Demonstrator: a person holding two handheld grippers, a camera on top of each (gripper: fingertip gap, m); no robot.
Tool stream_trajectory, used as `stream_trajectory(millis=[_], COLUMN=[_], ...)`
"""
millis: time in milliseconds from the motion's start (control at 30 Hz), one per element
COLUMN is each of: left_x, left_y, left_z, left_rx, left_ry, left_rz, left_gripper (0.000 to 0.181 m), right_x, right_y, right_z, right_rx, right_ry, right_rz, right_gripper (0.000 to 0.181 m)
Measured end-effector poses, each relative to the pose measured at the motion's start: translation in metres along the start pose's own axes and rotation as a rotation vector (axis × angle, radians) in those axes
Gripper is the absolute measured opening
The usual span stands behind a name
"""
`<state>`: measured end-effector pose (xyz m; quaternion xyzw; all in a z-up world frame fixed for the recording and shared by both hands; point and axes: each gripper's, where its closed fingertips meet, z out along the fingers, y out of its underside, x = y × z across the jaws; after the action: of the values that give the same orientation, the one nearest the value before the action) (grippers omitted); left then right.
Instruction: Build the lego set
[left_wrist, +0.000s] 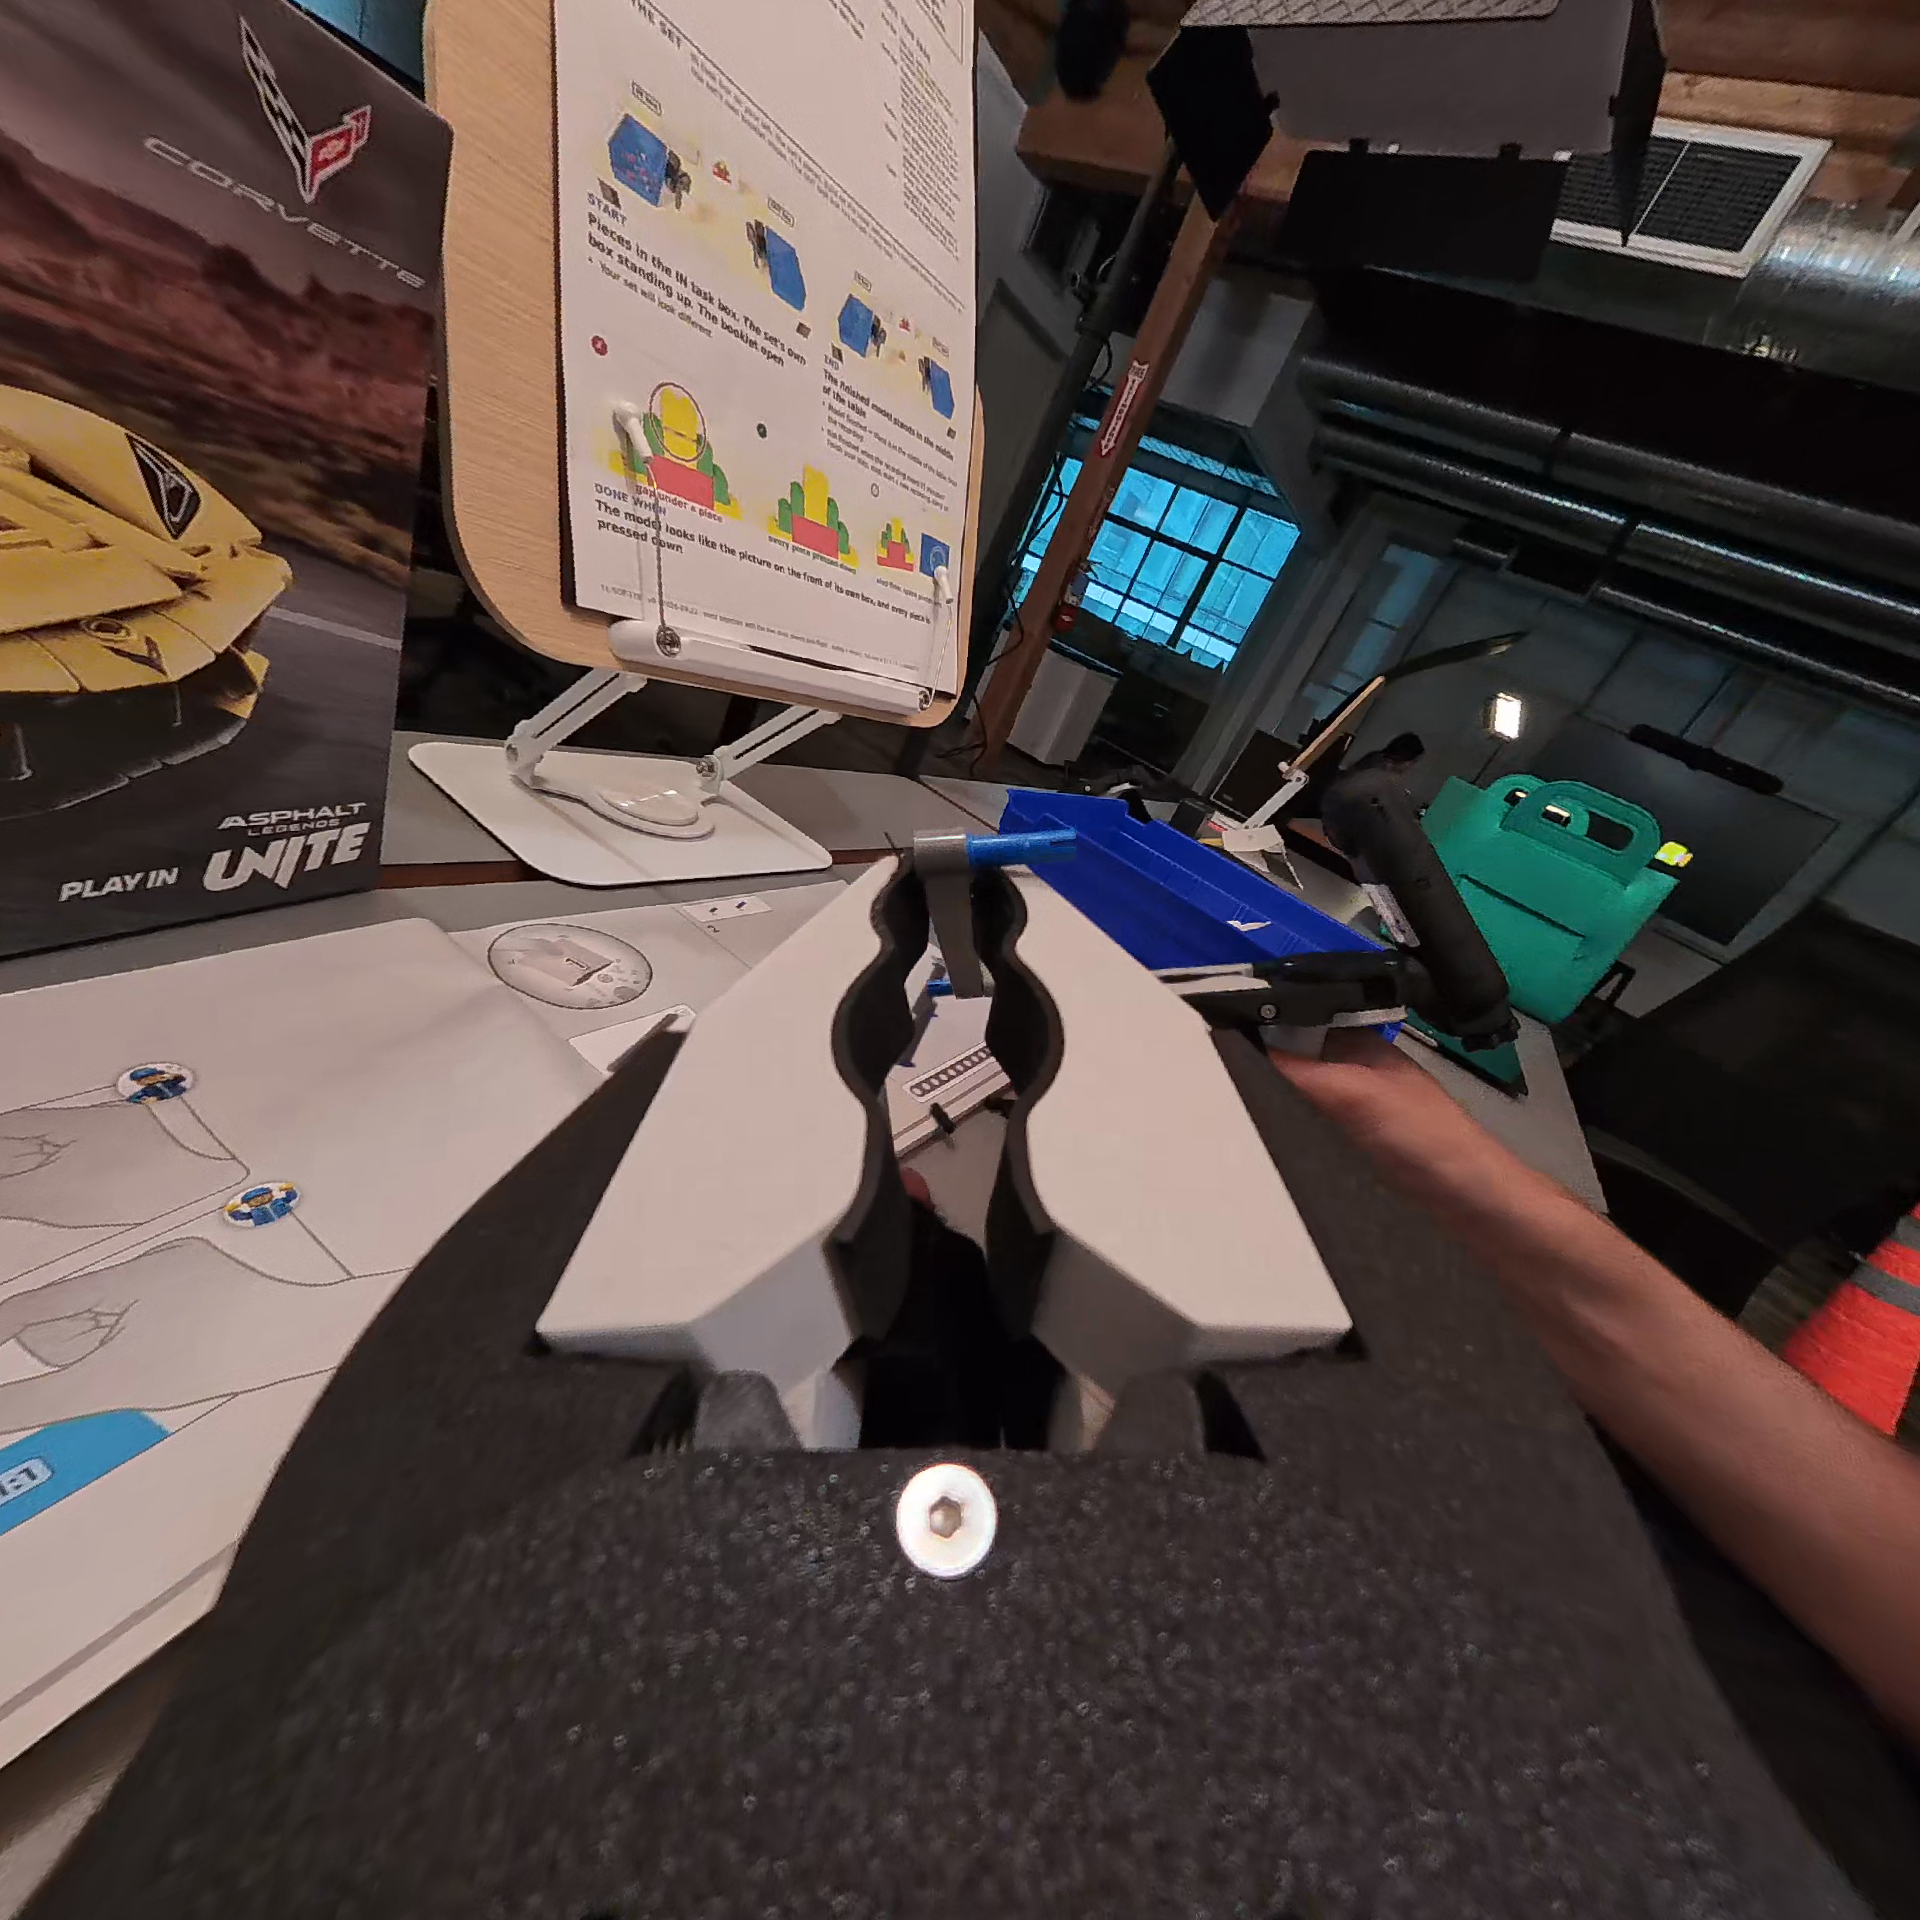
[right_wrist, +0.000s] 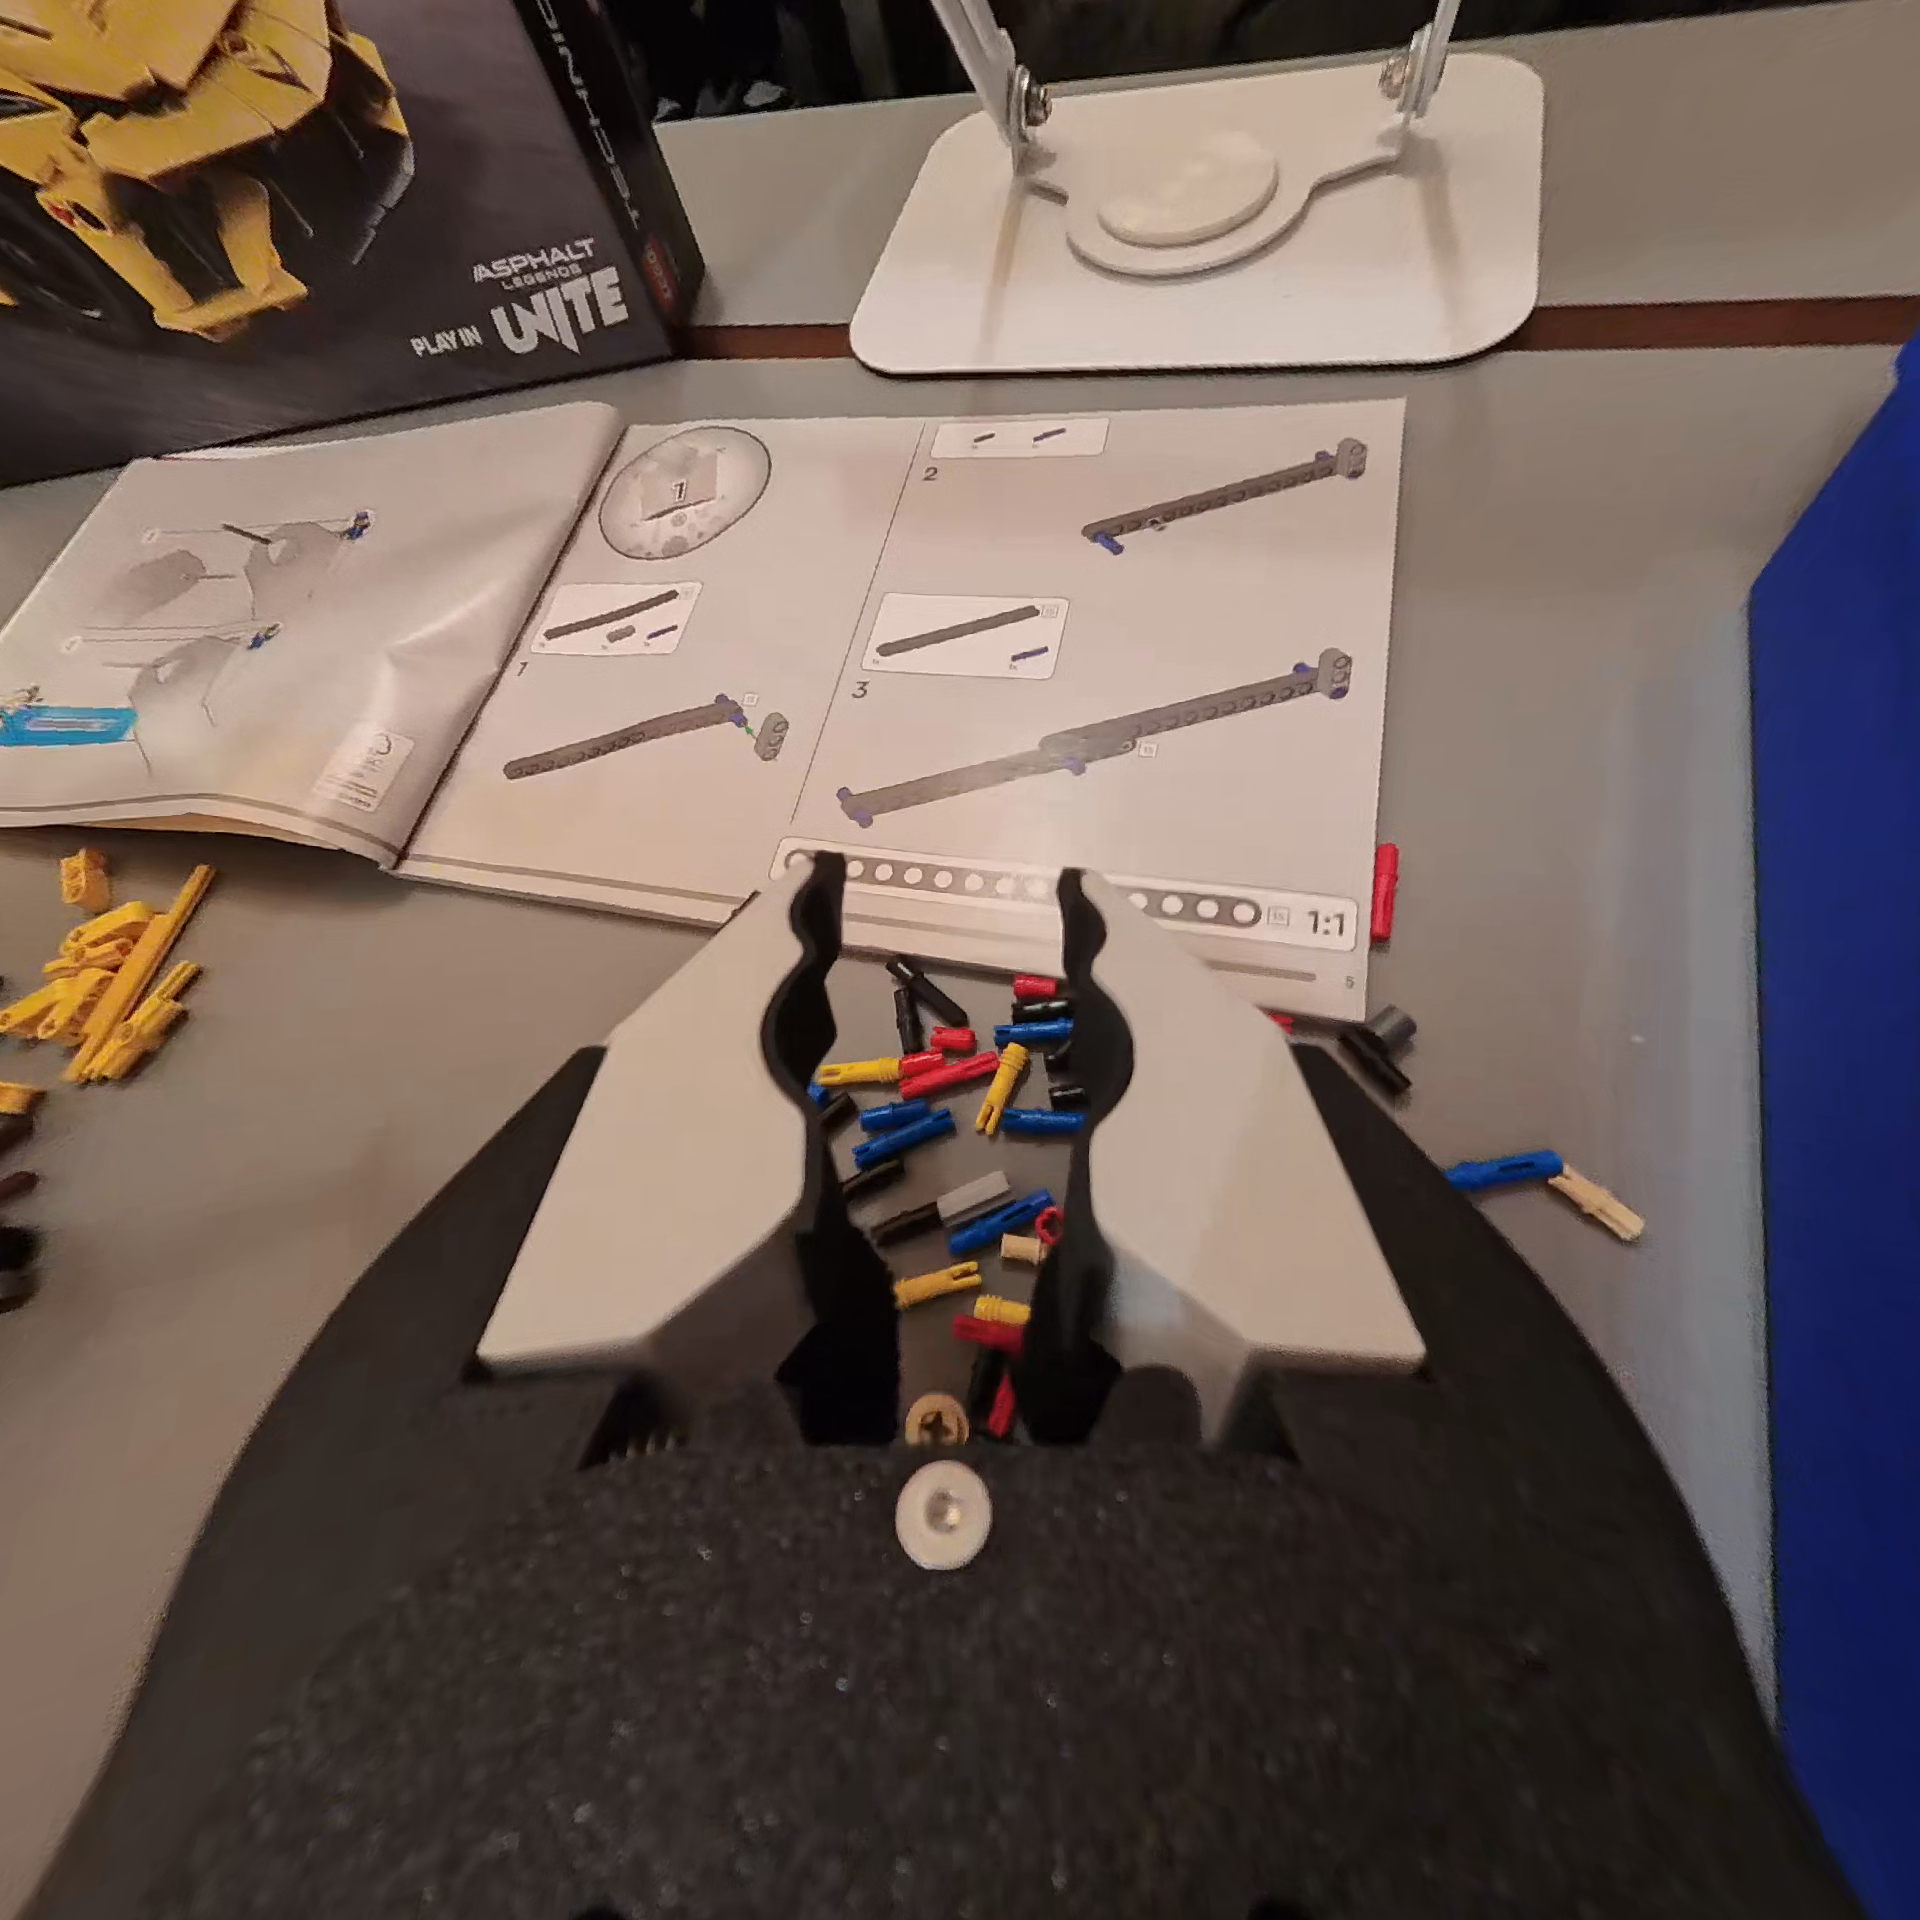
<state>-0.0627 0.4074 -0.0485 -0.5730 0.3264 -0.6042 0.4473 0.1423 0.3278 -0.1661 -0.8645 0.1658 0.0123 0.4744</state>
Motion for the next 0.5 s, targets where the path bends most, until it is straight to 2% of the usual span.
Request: stream_trajectory(millis=[200,267,333,400,433,500], left_x=[0.005,0.009,0.015,0.028,0.035,0.044], left_y=[0.006,0.006,0.005,0.001,0.0,-0.001], left_z=[0.003,0.004,0.004,0.003,0.002,0.002], left_rx=[-0.013,-0.009,0.002,0.027,0.033,0.046], left_ry=[0.039,0.067,0.103,0.184,0.233,0.296], left_rz=[-0.036,-0.04,-0.05,-0.09,-0.122,-0.18], left_gripper=[0.007,0.007,0.006,0.007,0.006,0.006], right_x=[-0.005,-0.019,-0.069,-0.124,-0.137,-0.15], right_y=[-0.009,-0.009,-0.02,-0.035,-0.042,-0.041], right_z=[-0.001,-0.002,-0.017,-0.058,-0.073,-0.081], right_rx=[0.051,0.066,0.151,0.26,0.285,0.264], right_ry=[-0.019,-0.093,-0.406,-0.852,-0.988,-1.074], right_rz=[-0.052,-0.072,-0.05,0.069,0.146,0.15], right_gripper=[0.037,0.037,0.036,0.037,0.041,0.04])
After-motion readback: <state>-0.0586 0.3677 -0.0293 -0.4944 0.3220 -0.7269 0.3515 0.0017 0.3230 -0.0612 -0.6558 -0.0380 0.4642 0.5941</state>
